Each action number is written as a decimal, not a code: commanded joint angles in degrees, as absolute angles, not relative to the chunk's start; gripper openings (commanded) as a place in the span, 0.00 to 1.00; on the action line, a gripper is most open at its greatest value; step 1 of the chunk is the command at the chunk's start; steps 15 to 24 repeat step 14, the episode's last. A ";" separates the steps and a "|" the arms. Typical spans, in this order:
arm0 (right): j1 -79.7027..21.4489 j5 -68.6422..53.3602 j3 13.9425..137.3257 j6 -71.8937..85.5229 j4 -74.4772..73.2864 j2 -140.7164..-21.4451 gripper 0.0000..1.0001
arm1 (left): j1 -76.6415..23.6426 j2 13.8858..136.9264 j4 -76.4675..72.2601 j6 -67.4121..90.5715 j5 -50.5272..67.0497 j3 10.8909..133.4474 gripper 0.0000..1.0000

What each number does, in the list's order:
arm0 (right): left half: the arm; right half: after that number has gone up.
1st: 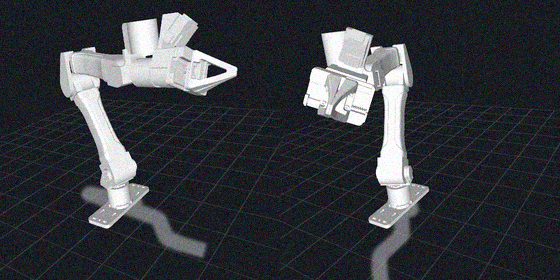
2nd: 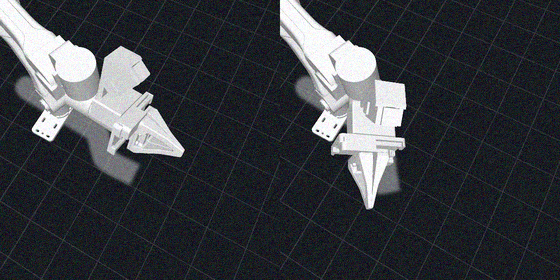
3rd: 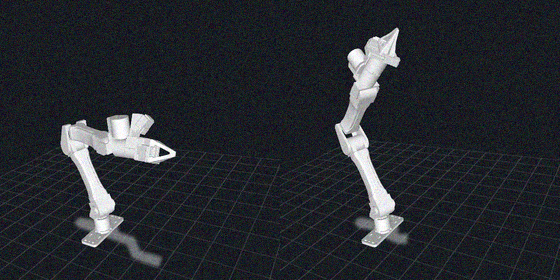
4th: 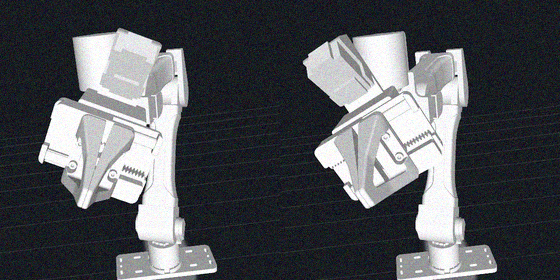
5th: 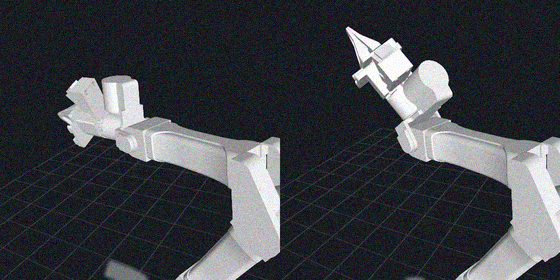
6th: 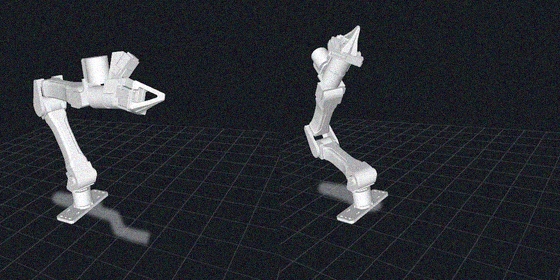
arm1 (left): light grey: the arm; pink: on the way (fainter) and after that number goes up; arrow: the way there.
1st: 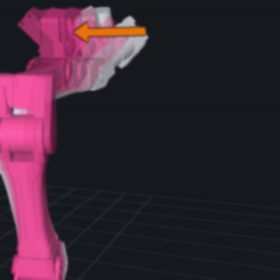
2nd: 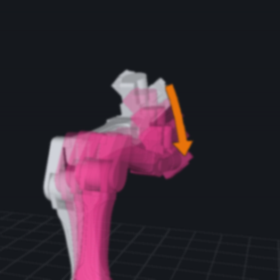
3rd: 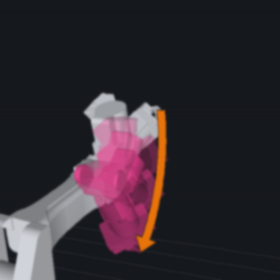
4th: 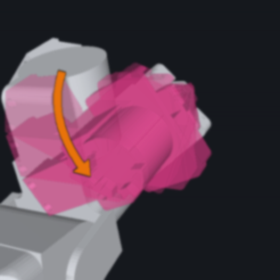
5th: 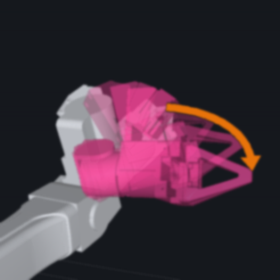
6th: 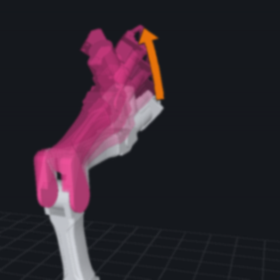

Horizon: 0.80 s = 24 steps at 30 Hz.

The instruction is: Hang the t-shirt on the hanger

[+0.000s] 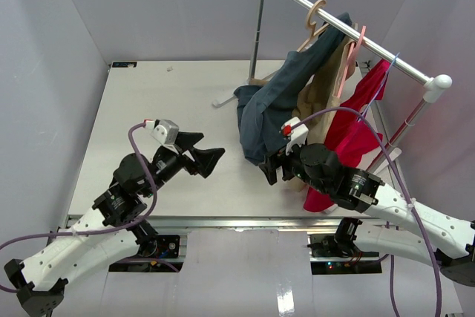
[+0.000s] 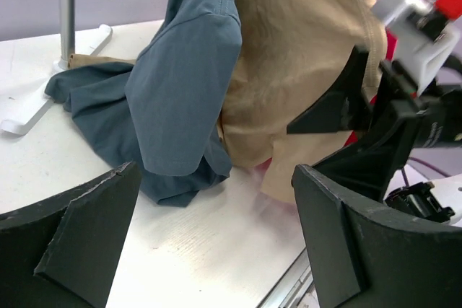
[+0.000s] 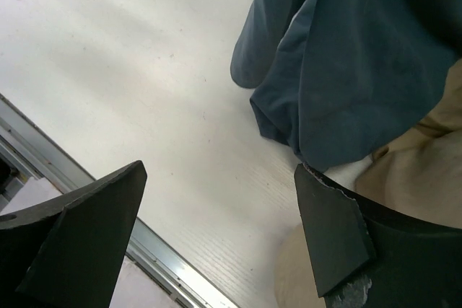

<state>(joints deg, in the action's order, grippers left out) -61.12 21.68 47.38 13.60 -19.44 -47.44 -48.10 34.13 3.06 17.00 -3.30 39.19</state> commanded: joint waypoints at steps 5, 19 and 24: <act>-62.49 24.42 41.77 14.81 -8.50 -42.49 0.90 | -48.25 28.19 6.57 19.77 -5.84 33.77 0.98; -62.49 26.05 40.74 14.50 -9.20 -40.06 0.90 | -48.43 28.61 6.42 19.55 -5.19 34.24 0.98; -62.49 26.05 40.74 14.50 -9.20 -40.06 0.90 | -48.43 28.61 6.42 19.55 -5.19 34.24 0.98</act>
